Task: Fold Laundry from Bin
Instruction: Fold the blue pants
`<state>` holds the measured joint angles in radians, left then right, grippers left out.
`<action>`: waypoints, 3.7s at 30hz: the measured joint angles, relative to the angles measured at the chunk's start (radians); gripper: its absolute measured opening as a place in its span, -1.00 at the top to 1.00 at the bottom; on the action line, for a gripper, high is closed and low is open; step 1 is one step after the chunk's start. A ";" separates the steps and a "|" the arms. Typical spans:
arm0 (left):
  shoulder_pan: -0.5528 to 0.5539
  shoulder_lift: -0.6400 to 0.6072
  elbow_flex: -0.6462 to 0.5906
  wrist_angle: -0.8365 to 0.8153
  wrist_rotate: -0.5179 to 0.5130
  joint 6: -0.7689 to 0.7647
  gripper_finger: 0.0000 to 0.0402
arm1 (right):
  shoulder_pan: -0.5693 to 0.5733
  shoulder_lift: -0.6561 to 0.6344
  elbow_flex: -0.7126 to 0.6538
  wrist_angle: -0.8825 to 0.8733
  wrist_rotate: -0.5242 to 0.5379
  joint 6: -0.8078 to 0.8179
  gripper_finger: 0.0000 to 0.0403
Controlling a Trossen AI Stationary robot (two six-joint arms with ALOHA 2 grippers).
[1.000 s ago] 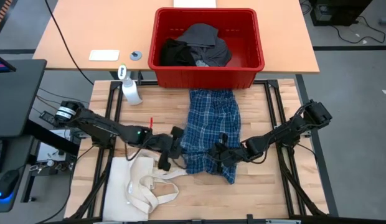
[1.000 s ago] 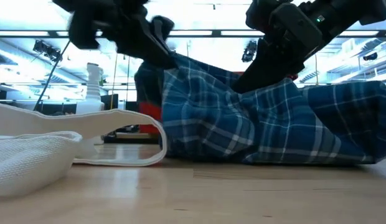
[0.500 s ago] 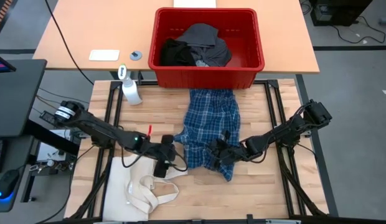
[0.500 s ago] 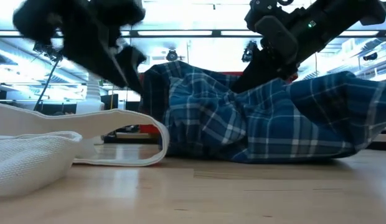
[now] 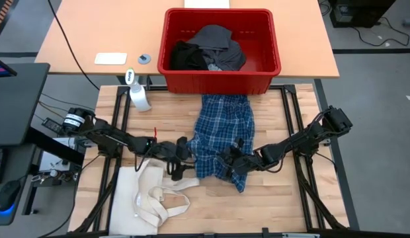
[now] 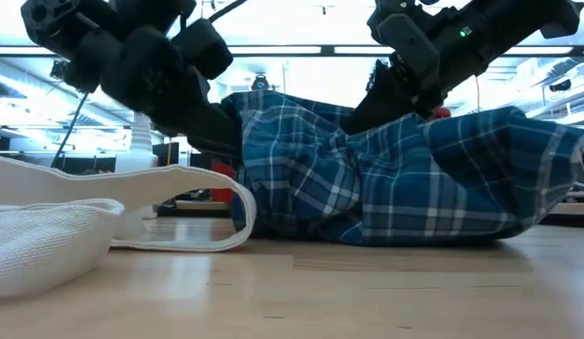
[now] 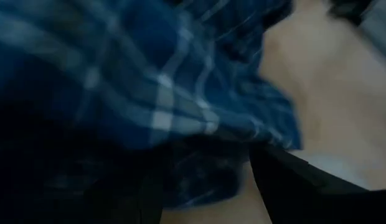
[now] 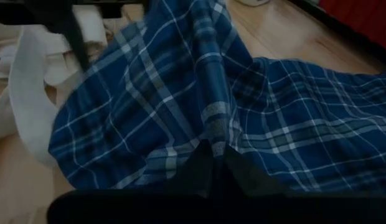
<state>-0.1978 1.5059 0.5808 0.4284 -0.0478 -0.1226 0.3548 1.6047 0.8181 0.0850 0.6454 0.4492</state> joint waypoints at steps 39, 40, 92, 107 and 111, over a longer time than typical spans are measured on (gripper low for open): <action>-0.029 0.249 0.118 0.308 0.130 -0.055 -0.11 | 0.005 0.000 0.001 0.061 0.131 -0.026 0.84; -0.031 0.249 0.118 0.308 0.107 -0.058 -0.11 | 0.005 0.000 0.001 0.062 0.140 -0.026 0.83; 0.093 -0.110 0.117 -0.484 -0.215 0.063 0.94 | 0.126 0.125 -0.133 0.244 -0.251 0.039 0.06; 0.087 -0.110 0.117 -0.500 -0.212 0.085 0.94 | 0.142 -0.060 -0.133 0.061 0.023 -0.013 0.06; 0.087 -0.110 0.117 -0.500 -0.212 0.085 0.94 | 0.153 -0.053 -0.134 -0.019 -0.093 0.150 0.06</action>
<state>-0.1108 1.3956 0.6975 -0.0713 -0.2593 -0.0381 0.5077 1.5520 0.6846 0.0663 0.5526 0.5997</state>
